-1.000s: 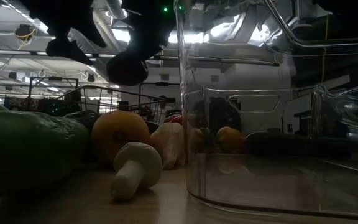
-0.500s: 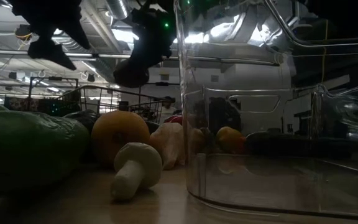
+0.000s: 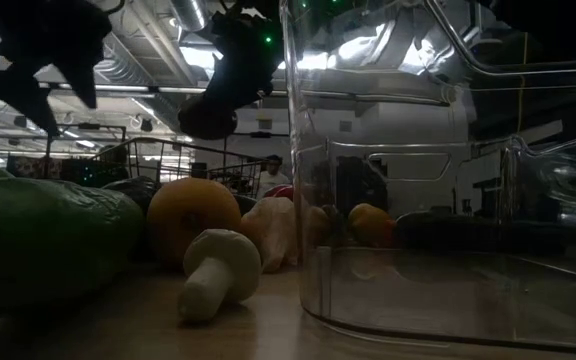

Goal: Sort produce into baskets
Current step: Put the red apple into the wire basket, then put the yellow corn into the transparent bin

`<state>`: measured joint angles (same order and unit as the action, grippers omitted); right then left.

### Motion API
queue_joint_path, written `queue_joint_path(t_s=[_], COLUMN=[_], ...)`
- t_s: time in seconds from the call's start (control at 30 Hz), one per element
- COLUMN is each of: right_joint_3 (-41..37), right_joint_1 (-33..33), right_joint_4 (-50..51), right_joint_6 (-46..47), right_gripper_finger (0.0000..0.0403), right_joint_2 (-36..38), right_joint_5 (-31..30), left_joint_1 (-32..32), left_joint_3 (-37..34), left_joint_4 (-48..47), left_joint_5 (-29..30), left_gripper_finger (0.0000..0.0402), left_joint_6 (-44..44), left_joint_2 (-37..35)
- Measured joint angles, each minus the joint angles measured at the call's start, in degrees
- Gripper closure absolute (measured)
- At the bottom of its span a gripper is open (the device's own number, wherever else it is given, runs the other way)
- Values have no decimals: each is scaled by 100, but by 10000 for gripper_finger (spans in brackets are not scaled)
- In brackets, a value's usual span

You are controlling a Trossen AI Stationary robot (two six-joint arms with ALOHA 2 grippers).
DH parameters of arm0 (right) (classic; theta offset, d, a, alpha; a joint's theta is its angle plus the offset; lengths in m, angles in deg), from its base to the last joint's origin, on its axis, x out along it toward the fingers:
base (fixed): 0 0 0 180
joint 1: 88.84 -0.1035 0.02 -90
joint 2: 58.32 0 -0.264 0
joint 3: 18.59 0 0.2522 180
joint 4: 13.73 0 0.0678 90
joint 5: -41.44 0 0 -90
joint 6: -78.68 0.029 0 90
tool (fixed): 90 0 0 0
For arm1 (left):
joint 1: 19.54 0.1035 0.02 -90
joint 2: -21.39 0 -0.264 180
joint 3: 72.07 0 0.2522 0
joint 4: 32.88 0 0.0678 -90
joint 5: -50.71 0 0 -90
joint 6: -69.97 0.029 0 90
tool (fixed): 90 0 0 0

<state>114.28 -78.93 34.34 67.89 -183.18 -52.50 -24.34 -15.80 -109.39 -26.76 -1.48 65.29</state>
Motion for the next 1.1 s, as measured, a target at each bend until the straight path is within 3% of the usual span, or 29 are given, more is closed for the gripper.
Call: queue_joint_path(t_s=[0.13, 0.53, 0.7, 0.93, 1.1], right_joint_3=[0, 2, 411, 1588, 1438], right_joint_1=[-2, -13, -13, -13, -11], right_joint_4=[-14, 35, 744, 2335, 2671], right_joint_6=[0, -12, -22, -242, -452], right_gripper_finger=[9, 53, 54, 54, 54], right_joint_2=[0, 4, 89, 116, 603], right_joint_5=[-4, -9, -9, -11, -227], left_joint_1=[-9, -4, -4, -4, -4], left_joint_3=[1, -1, -1, -1, -125], left_joint_4=[-315, -587, -580, -581, -530], left_joint_5=[83, 457, 464, 469, 468], left_gripper_finger=[43, 50, 84, 126, 143], left_joint_6=[-44, 502, 1104, 1996, 2343], left_joint_2=[243, 1299, 1836, 2444, 2743])
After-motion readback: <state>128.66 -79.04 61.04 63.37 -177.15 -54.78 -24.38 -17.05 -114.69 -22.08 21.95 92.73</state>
